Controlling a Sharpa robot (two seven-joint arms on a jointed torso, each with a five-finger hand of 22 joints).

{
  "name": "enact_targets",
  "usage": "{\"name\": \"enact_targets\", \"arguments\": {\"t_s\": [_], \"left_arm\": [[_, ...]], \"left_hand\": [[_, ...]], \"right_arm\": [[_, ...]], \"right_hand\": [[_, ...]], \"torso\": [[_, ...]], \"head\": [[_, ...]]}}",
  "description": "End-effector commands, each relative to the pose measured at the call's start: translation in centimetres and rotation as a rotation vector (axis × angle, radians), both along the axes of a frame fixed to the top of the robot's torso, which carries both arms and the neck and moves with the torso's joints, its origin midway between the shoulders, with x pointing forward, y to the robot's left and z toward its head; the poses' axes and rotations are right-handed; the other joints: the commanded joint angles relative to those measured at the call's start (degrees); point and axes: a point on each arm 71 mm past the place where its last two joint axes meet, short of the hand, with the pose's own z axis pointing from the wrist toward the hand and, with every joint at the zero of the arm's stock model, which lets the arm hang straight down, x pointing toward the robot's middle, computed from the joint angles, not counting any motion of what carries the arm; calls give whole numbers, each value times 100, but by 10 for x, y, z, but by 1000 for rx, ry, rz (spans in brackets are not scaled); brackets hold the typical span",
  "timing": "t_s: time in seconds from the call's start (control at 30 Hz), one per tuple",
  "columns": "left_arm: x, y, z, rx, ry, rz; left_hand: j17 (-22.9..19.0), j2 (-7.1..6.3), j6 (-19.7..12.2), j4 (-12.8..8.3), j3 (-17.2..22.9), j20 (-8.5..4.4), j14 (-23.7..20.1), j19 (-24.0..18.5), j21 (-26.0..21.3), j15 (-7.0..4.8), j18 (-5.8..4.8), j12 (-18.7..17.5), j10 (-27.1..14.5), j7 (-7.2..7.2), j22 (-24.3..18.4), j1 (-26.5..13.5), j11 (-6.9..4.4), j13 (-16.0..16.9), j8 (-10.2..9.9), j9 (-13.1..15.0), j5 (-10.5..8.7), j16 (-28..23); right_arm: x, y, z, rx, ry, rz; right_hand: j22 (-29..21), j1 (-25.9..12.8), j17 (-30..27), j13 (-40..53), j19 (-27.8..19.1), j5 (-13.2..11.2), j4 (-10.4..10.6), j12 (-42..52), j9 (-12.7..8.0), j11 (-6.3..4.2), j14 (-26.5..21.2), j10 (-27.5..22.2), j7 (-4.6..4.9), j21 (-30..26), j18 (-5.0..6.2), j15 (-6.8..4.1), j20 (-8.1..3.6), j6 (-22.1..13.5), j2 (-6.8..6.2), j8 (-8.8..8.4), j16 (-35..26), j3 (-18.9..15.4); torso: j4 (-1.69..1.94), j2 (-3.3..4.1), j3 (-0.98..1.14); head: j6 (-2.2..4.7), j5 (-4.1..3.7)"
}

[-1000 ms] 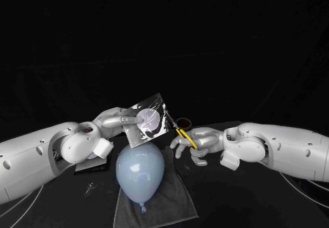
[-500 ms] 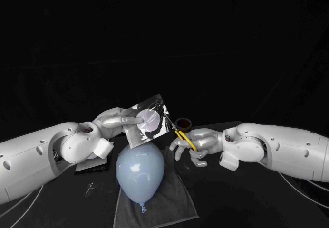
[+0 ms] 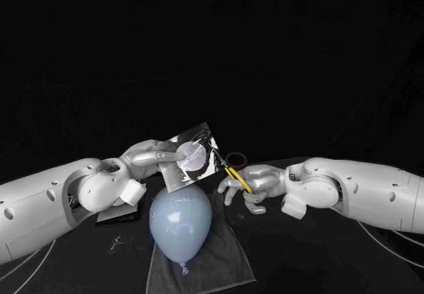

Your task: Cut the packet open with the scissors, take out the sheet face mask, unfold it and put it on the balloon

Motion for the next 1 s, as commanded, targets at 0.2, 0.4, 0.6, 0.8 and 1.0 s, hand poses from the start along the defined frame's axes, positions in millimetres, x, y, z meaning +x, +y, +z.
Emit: {"name": "enact_targets", "arguments": {"t_s": [0.2,0.4,0.6,0.8,1.0], "left_arm": [[-2,-3,1,-5,-7,-37],[-2,-3,1,-4,-6,-37],[-2,-4,1,-4,-5,-41],[-2,-4,1,-3,-4,-41],[-2,-4,0,-3,-4,-42]], "left_hand": [[12,77,-7,-39,7,6,23,50,20,-28,78,21,29,41,3,2,6,4,15,1239,31,-28],[12,77,-7,-39,7,6,23,50,20,-28,78,21,29,41,3,2,6,4,15,1239,31,-28],[12,77,-7,-39,7,6,23,50,20,-28,78,21,29,41,3,2,6,4,15,1239,31,-28],[12,77,-7,-39,7,6,23,50,20,-28,78,21,29,41,3,2,6,4,15,1239,31,-28],[12,77,-7,-39,7,6,23,50,20,-28,78,21,29,41,3,2,6,4,15,1239,31,-28]], "right_arm": [[5,2,8,15,-15,8],[7,2,9,15,-17,6],[9,6,9,17,-17,12],[9,6,11,20,-24,5],[10,6,12,20,-28,-2]], "right_hand": [[-6,17,-22,-25,43,-33,0,2,14,-5,40,74,973,25,32,6,-4,-645,98,39,32,34],[-8,22,-31,-38,42,-33,-2,5,16,-8,38,84,969,28,32,3,-7,-629,117,49,31,30],[-15,30,-48,-61,38,-33,-5,13,19,-15,33,104,961,29,33,-2,-11,-600,153,66,27,18],[34,97,-30,-130,72,-35,-22,92,18,-61,53,269,914,126,19,-38,-40,-445,269,137,52,-70],[160,192,33,-116,173,-42,-35,360,9,-201,125,694,768,335,-16,-155,-138,0,471,314,104,-286]], "torso": [[4,0,-2],[1,2,-6],[4,1,-2],[-4,0,-6],[-3,-2,-1]], "head": [[16,-8],[20,5],[8,9],[10,8],[6,5]]}}
